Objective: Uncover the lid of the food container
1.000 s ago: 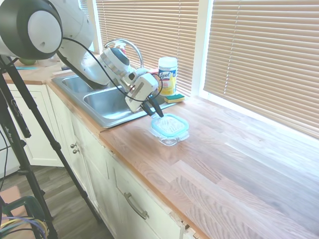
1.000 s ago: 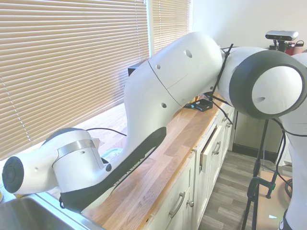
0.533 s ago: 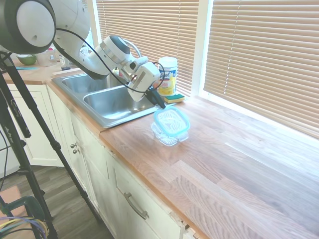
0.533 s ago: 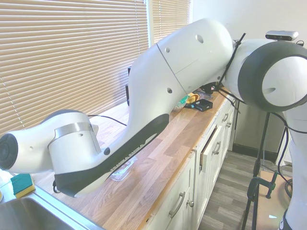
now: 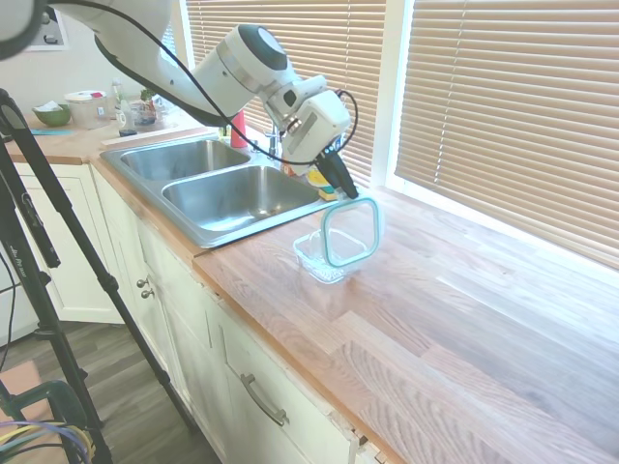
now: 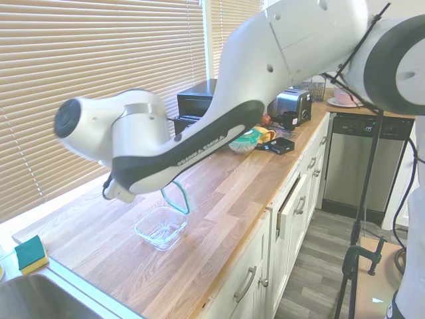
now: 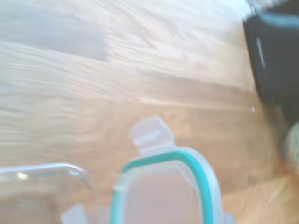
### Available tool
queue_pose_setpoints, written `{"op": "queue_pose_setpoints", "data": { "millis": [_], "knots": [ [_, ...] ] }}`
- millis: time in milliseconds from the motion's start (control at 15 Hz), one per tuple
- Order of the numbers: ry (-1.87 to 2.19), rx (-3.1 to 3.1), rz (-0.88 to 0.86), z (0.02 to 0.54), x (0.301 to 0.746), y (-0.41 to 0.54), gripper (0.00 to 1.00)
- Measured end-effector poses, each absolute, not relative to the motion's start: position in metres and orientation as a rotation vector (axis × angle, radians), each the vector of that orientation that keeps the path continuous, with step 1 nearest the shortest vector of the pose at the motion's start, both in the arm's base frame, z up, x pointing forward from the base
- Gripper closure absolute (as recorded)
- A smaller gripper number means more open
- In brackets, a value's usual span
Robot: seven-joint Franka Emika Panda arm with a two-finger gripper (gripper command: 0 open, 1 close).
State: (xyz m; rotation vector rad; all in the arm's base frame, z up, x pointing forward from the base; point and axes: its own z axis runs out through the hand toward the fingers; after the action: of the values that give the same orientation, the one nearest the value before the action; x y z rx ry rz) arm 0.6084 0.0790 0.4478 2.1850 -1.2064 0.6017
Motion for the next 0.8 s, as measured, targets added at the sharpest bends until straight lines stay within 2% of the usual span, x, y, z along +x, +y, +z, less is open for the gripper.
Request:
{"op": "queue_pose_setpoints", "data": {
  "millis": [533,600,800],
  "knots": [
    [-1.699,2.463,0.186,0.412,0.546,-0.107,1.00],
    [-1.726,2.495,0.143,0.410,0.539,-0.116,0.00],
    [-1.728,2.517,0.101,0.403,0.529,-0.124,0.00]
  ]
}}
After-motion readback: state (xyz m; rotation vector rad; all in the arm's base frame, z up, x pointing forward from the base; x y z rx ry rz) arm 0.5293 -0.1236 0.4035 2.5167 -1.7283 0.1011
